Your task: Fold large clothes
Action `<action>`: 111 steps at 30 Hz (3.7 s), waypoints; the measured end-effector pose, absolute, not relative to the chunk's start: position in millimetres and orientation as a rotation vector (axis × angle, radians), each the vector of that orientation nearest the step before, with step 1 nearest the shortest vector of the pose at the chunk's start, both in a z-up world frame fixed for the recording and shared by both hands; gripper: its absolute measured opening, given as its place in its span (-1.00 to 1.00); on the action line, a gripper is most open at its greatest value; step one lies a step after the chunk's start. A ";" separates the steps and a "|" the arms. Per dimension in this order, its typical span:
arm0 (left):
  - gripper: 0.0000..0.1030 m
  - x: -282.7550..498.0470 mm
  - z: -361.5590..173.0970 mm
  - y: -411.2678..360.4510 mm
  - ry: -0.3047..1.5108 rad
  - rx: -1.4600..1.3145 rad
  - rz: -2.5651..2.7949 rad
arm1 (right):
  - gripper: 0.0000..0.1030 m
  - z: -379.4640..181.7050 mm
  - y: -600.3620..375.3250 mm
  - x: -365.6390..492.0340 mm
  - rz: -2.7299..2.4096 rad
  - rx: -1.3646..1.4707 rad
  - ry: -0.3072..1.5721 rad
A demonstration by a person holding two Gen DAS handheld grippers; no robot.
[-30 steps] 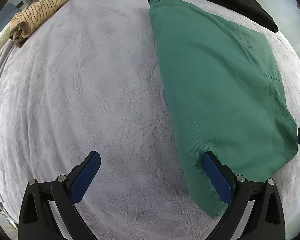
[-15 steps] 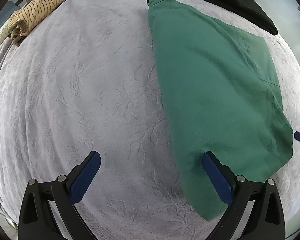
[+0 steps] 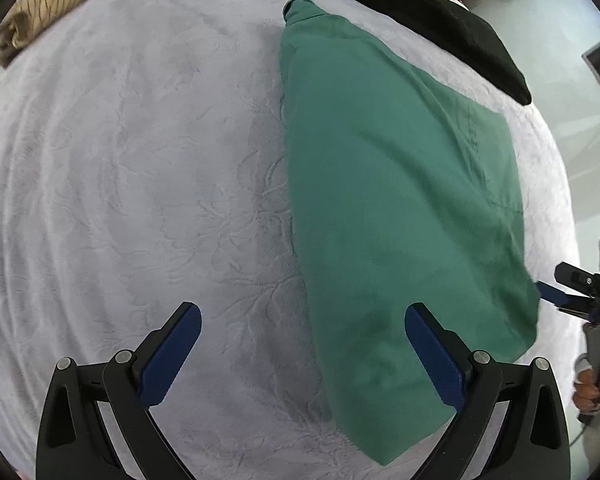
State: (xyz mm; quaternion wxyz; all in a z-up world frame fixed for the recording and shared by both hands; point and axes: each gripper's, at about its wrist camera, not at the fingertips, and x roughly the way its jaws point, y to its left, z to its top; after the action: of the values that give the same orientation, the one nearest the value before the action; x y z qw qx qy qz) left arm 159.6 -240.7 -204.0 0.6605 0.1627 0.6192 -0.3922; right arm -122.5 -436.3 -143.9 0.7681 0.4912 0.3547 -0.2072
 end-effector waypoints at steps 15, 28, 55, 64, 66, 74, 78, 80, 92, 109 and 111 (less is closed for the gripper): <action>0.98 139.3 -245.2 -276.7 1.531 0.319 -1.065 | 0.99 -174.1 -492.8 -56.2 -0.236 1.116 0.734; 0.51 136.8 -244.1 -289.5 1.506 0.329 -1.079 | 0.42 -182.3 -508.3 -17.4 -0.255 1.186 0.695; -0.18 161.8 -118.1 -69.2 1.415 0.304 -1.266 | -0.64 -123.0 -339.2 -41.6 -0.055 1.265 0.480; -0.18 163.4 -145.2 37.1 1.499 0.390 -1.190 | -0.64 -177.8 -245.7 -19.7 -0.063 1.354 0.533; -0.17 166.0 -155.9 51.3 1.512 0.398 -1.172 | -0.64 -190.5 -235.0 -11.7 -0.077 1.361 0.556; 0.08 167.9 -191.5 99.4 1.505 0.398 -1.105 | -0.61 -207.2 -221.6 2.2 -0.207 1.316 0.626; 0.09 167.7 -176.0 110.9 1.472 0.416 -1.092 | -0.25 -198.7 -228.5 -3.2 -0.375 1.207 0.723; 0.09 172.2 -161.5 124.0 1.426 0.425 -1.082 | -0.11 -188.3 -233.4 -10.2 -0.451 1.149 0.748; 0.09 177.8 -176.1 57.4 1.277 0.478 -0.907 | -0.85 -188.3 -229.8 -6.2 -0.510 0.897 0.909; 0.38 122.6 -134.1 62.5 1.265 0.598 -1.016 | -0.77 -135.2 -166.5 -59.9 -0.439 0.871 0.853; 0.38 112.2 -142.0 66.5 1.298 0.628 -1.035 | -0.77 -133.2 -142.2 -59.5 -0.381 0.873 0.863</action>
State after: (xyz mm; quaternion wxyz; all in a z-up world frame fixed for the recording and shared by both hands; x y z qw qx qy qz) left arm 112.2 66.5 -142.0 0.6312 0.2744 0.5672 -0.4523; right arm -59.5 -142.2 -133.2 0.8007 0.4070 0.4022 -0.1775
